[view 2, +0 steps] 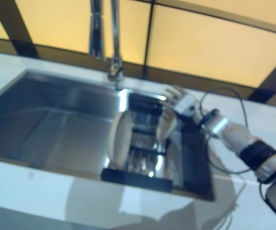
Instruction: Take plates into dishwasher
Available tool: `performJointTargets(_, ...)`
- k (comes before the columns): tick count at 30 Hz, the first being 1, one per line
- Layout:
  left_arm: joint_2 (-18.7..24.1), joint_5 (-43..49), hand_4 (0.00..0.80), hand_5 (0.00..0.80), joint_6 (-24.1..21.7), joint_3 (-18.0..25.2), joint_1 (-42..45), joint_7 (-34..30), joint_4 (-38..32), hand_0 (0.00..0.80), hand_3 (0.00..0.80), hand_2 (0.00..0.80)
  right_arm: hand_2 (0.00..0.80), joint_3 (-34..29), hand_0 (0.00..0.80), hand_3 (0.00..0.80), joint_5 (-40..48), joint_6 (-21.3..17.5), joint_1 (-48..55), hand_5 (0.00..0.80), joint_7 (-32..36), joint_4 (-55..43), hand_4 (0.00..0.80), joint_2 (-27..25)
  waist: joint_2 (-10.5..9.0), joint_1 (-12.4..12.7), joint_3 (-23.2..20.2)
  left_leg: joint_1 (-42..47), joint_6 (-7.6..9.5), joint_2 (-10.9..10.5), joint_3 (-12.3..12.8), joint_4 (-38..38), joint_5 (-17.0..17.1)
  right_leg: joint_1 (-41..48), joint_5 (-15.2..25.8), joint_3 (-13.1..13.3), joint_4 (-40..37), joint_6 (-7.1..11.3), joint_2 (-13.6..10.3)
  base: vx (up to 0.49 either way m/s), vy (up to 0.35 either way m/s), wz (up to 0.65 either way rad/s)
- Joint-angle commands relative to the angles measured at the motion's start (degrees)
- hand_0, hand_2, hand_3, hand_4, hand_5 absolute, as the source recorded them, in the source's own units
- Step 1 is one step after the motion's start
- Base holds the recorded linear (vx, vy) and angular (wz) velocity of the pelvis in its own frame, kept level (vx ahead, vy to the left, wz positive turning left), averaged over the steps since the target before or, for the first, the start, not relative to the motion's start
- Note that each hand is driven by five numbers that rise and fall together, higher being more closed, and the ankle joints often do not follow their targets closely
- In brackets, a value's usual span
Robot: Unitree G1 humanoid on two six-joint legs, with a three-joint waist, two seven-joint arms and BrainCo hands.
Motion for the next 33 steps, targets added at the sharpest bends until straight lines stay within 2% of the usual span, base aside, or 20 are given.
performJointTargets(1, -0.26, -1.62, 0.0, 0.0, -0.41, -1.73, -1.37, 0.59, 0.64, 0.0, 0.0, 0.0, 0.0, 2.28, 0.0, 0.0, 0.75, 0.55, -4.69, 0.0, -0.09, -0.41, 0.0, -1.52, -0.24, 0.97, 0.73, -2.26, 2.93, -2.23, 0.51, -0.72, -0.37, 1.36, -0.33, -0.51, -0.1, 4.0, -0.86, 0.0, 0.0, 0.0)
performJointTargets(20, -0.22, -8.03, 0.0, 0.0, -6.36, -0.92, -1.24, -0.11, -1.59, 0.0, 0.0, 0.0, 0.0, 3.85, 0.0, 0.0, -2.61, -0.97, -2.81, 0.0, 3.41, 1.3, 0.0, -1.72, 0.56, 1.35, 3.34, -4.38, 2.62, -2.28, 0.86, -0.72, 0.59, -0.72, 0.25, -1.32, -0.1, 4.12, -1.11, -0.013, 0.002, 0.0)
performJointTargets(21, -0.24, -8.19, 0.0, 0.0, -6.38, -0.9, -1.38, -0.14, -1.59, 0.0, 0.0, 0.0, 0.226, 3.89, 0.226, 0.226, -3.21, -1.0, -2.7, 0.226, 3.5, 1.37, 0.226, -1.63, 0.6, 1.34, 3.43, -4.49, 2.6, -2.25, 0.91, -0.72, 0.65, -0.8, 0.26, -1.37, -0.1, 4.13, -1.14, -0.03, 0.011, 0.0)
performJointTargets(22, -0.37, -8.4, 0.0, 0.0, -6.63, -0.95, -1.34, -0.02, -1.61, 0.0, 0.0, 0.0, 0.574, 4.06, 0.574, 0.574, -4.45, -1.18, -2.65, 0.574, 3.28, 1.65, 0.574, -1.5, 0.65, 1.38, 3.53, -4.61, 2.57, -2.27, 0.97, -0.72, 0.73, -0.9, 0.31, -1.44, -0.1, 4.14, -1.17, -0.031, 0.011, 0.0)
performJointTargets(23, -0.41, -8.52, 0.0, 0.0, -6.71, -1.03, -1.42, 0.06, -1.65, 0.0, 0.0, 0.0, 0.8, 4.28, 0.8, 0.8, -5.12, -1.32, -2.78, 0.8, 2.99, 1.85, 0.8, -1.4, 0.67, 1.42, 3.61, -4.66, 2.56, -2.25, 1.02, -0.72, 0.76, -0.93, 0.31, -1.47, -0.1, 4.13, -1.2, -0.032, 0.013, 0.0)
performJointTargets(33, -0.66, -7.68, 0.0, 0.0, -7.2, -0.78, -1.26, 0.45, -1.92, 0.0, 0.0, 0.0, 0.8, 4.18, 0.8, 0.8, 0.46, 0.26, -3.21, 0.8, 6.07, 2.03, 0.8, -1.22, 0.6, 1.36, 3.28, -4.44, 2.46, -2.26, 1.26, -0.72, 0.79, -0.7, 0.22, -1.58, -0.1, 4.03, -1.23, 0.0, 0.0, 0.0)
